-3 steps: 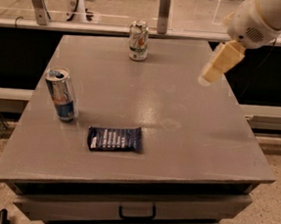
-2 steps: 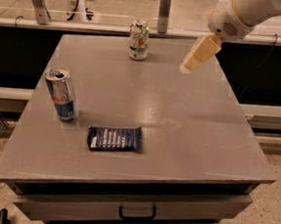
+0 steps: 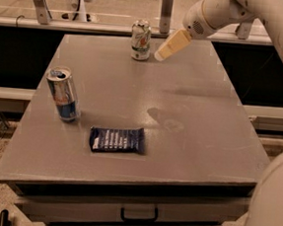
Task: Knock 7up can over
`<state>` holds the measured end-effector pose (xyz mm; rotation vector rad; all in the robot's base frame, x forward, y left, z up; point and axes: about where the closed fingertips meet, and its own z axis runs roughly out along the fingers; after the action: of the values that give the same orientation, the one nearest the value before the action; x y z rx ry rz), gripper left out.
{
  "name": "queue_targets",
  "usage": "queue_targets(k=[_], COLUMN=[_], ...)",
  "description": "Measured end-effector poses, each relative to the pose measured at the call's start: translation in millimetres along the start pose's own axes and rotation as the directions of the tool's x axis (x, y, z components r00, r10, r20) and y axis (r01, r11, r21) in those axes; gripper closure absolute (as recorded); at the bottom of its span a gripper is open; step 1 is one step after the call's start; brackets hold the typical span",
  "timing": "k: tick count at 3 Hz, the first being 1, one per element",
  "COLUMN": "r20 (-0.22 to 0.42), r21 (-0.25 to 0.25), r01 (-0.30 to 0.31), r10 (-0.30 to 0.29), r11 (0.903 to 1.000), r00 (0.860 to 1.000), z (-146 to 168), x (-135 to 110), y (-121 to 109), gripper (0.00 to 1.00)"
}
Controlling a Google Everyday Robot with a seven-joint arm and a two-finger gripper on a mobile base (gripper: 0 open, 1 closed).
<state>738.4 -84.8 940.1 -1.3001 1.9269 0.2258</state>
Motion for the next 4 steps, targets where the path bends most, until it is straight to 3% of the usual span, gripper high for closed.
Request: queue_targets(k=[1,2,4], r20=[0.072,0.147,0.236], r21=[0.010,0.025,0.004], r01=[-0.085,-0.158,-0.237], r10=[0.084,0.152,0.229], r11=[0.9964,0.9872,0.9715], r00=[0.994,0.977,0.944], z=[31.0,56.7,98.3], x=[-11.8,-23.1,-45.7], y=[-9.4,-16.0,-20.0], gripper=[0.00,0.00,0.00])
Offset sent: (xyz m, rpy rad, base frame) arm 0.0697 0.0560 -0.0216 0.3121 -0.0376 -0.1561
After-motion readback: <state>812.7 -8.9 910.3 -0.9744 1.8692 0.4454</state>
